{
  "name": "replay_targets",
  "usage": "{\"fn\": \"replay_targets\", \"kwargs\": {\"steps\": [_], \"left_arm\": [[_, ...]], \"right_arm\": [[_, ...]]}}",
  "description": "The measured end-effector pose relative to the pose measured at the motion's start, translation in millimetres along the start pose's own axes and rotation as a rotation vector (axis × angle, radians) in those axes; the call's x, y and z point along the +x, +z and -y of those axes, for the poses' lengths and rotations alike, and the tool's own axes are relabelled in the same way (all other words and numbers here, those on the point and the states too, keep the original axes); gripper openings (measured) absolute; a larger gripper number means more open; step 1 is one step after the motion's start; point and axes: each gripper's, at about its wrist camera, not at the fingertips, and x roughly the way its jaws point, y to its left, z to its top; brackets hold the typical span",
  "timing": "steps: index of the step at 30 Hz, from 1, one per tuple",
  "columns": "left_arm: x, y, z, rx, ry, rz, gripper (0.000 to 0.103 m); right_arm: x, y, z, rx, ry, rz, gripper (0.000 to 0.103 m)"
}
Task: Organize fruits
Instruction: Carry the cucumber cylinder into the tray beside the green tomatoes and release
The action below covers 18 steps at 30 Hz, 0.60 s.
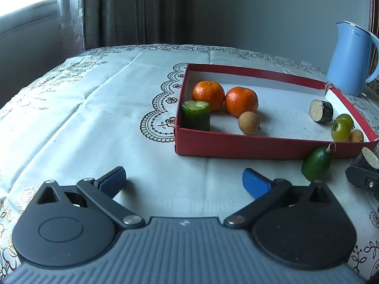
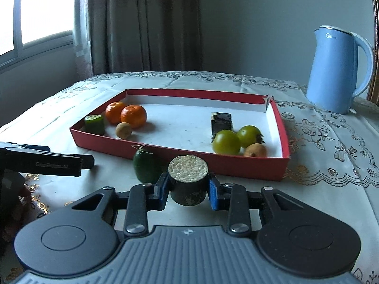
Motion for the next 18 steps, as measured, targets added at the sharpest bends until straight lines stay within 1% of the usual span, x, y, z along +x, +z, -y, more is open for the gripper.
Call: {"fn": "replay_targets", "kwargs": {"steps": [18], "left_arm": [[0.1, -0.1, -0.5, 0.001, 0.001, -0.001, 0.103]], "right_arm": [[1.6, -0.3, 7.7, -0.005, -0.024, 0.002, 0.033]]}}
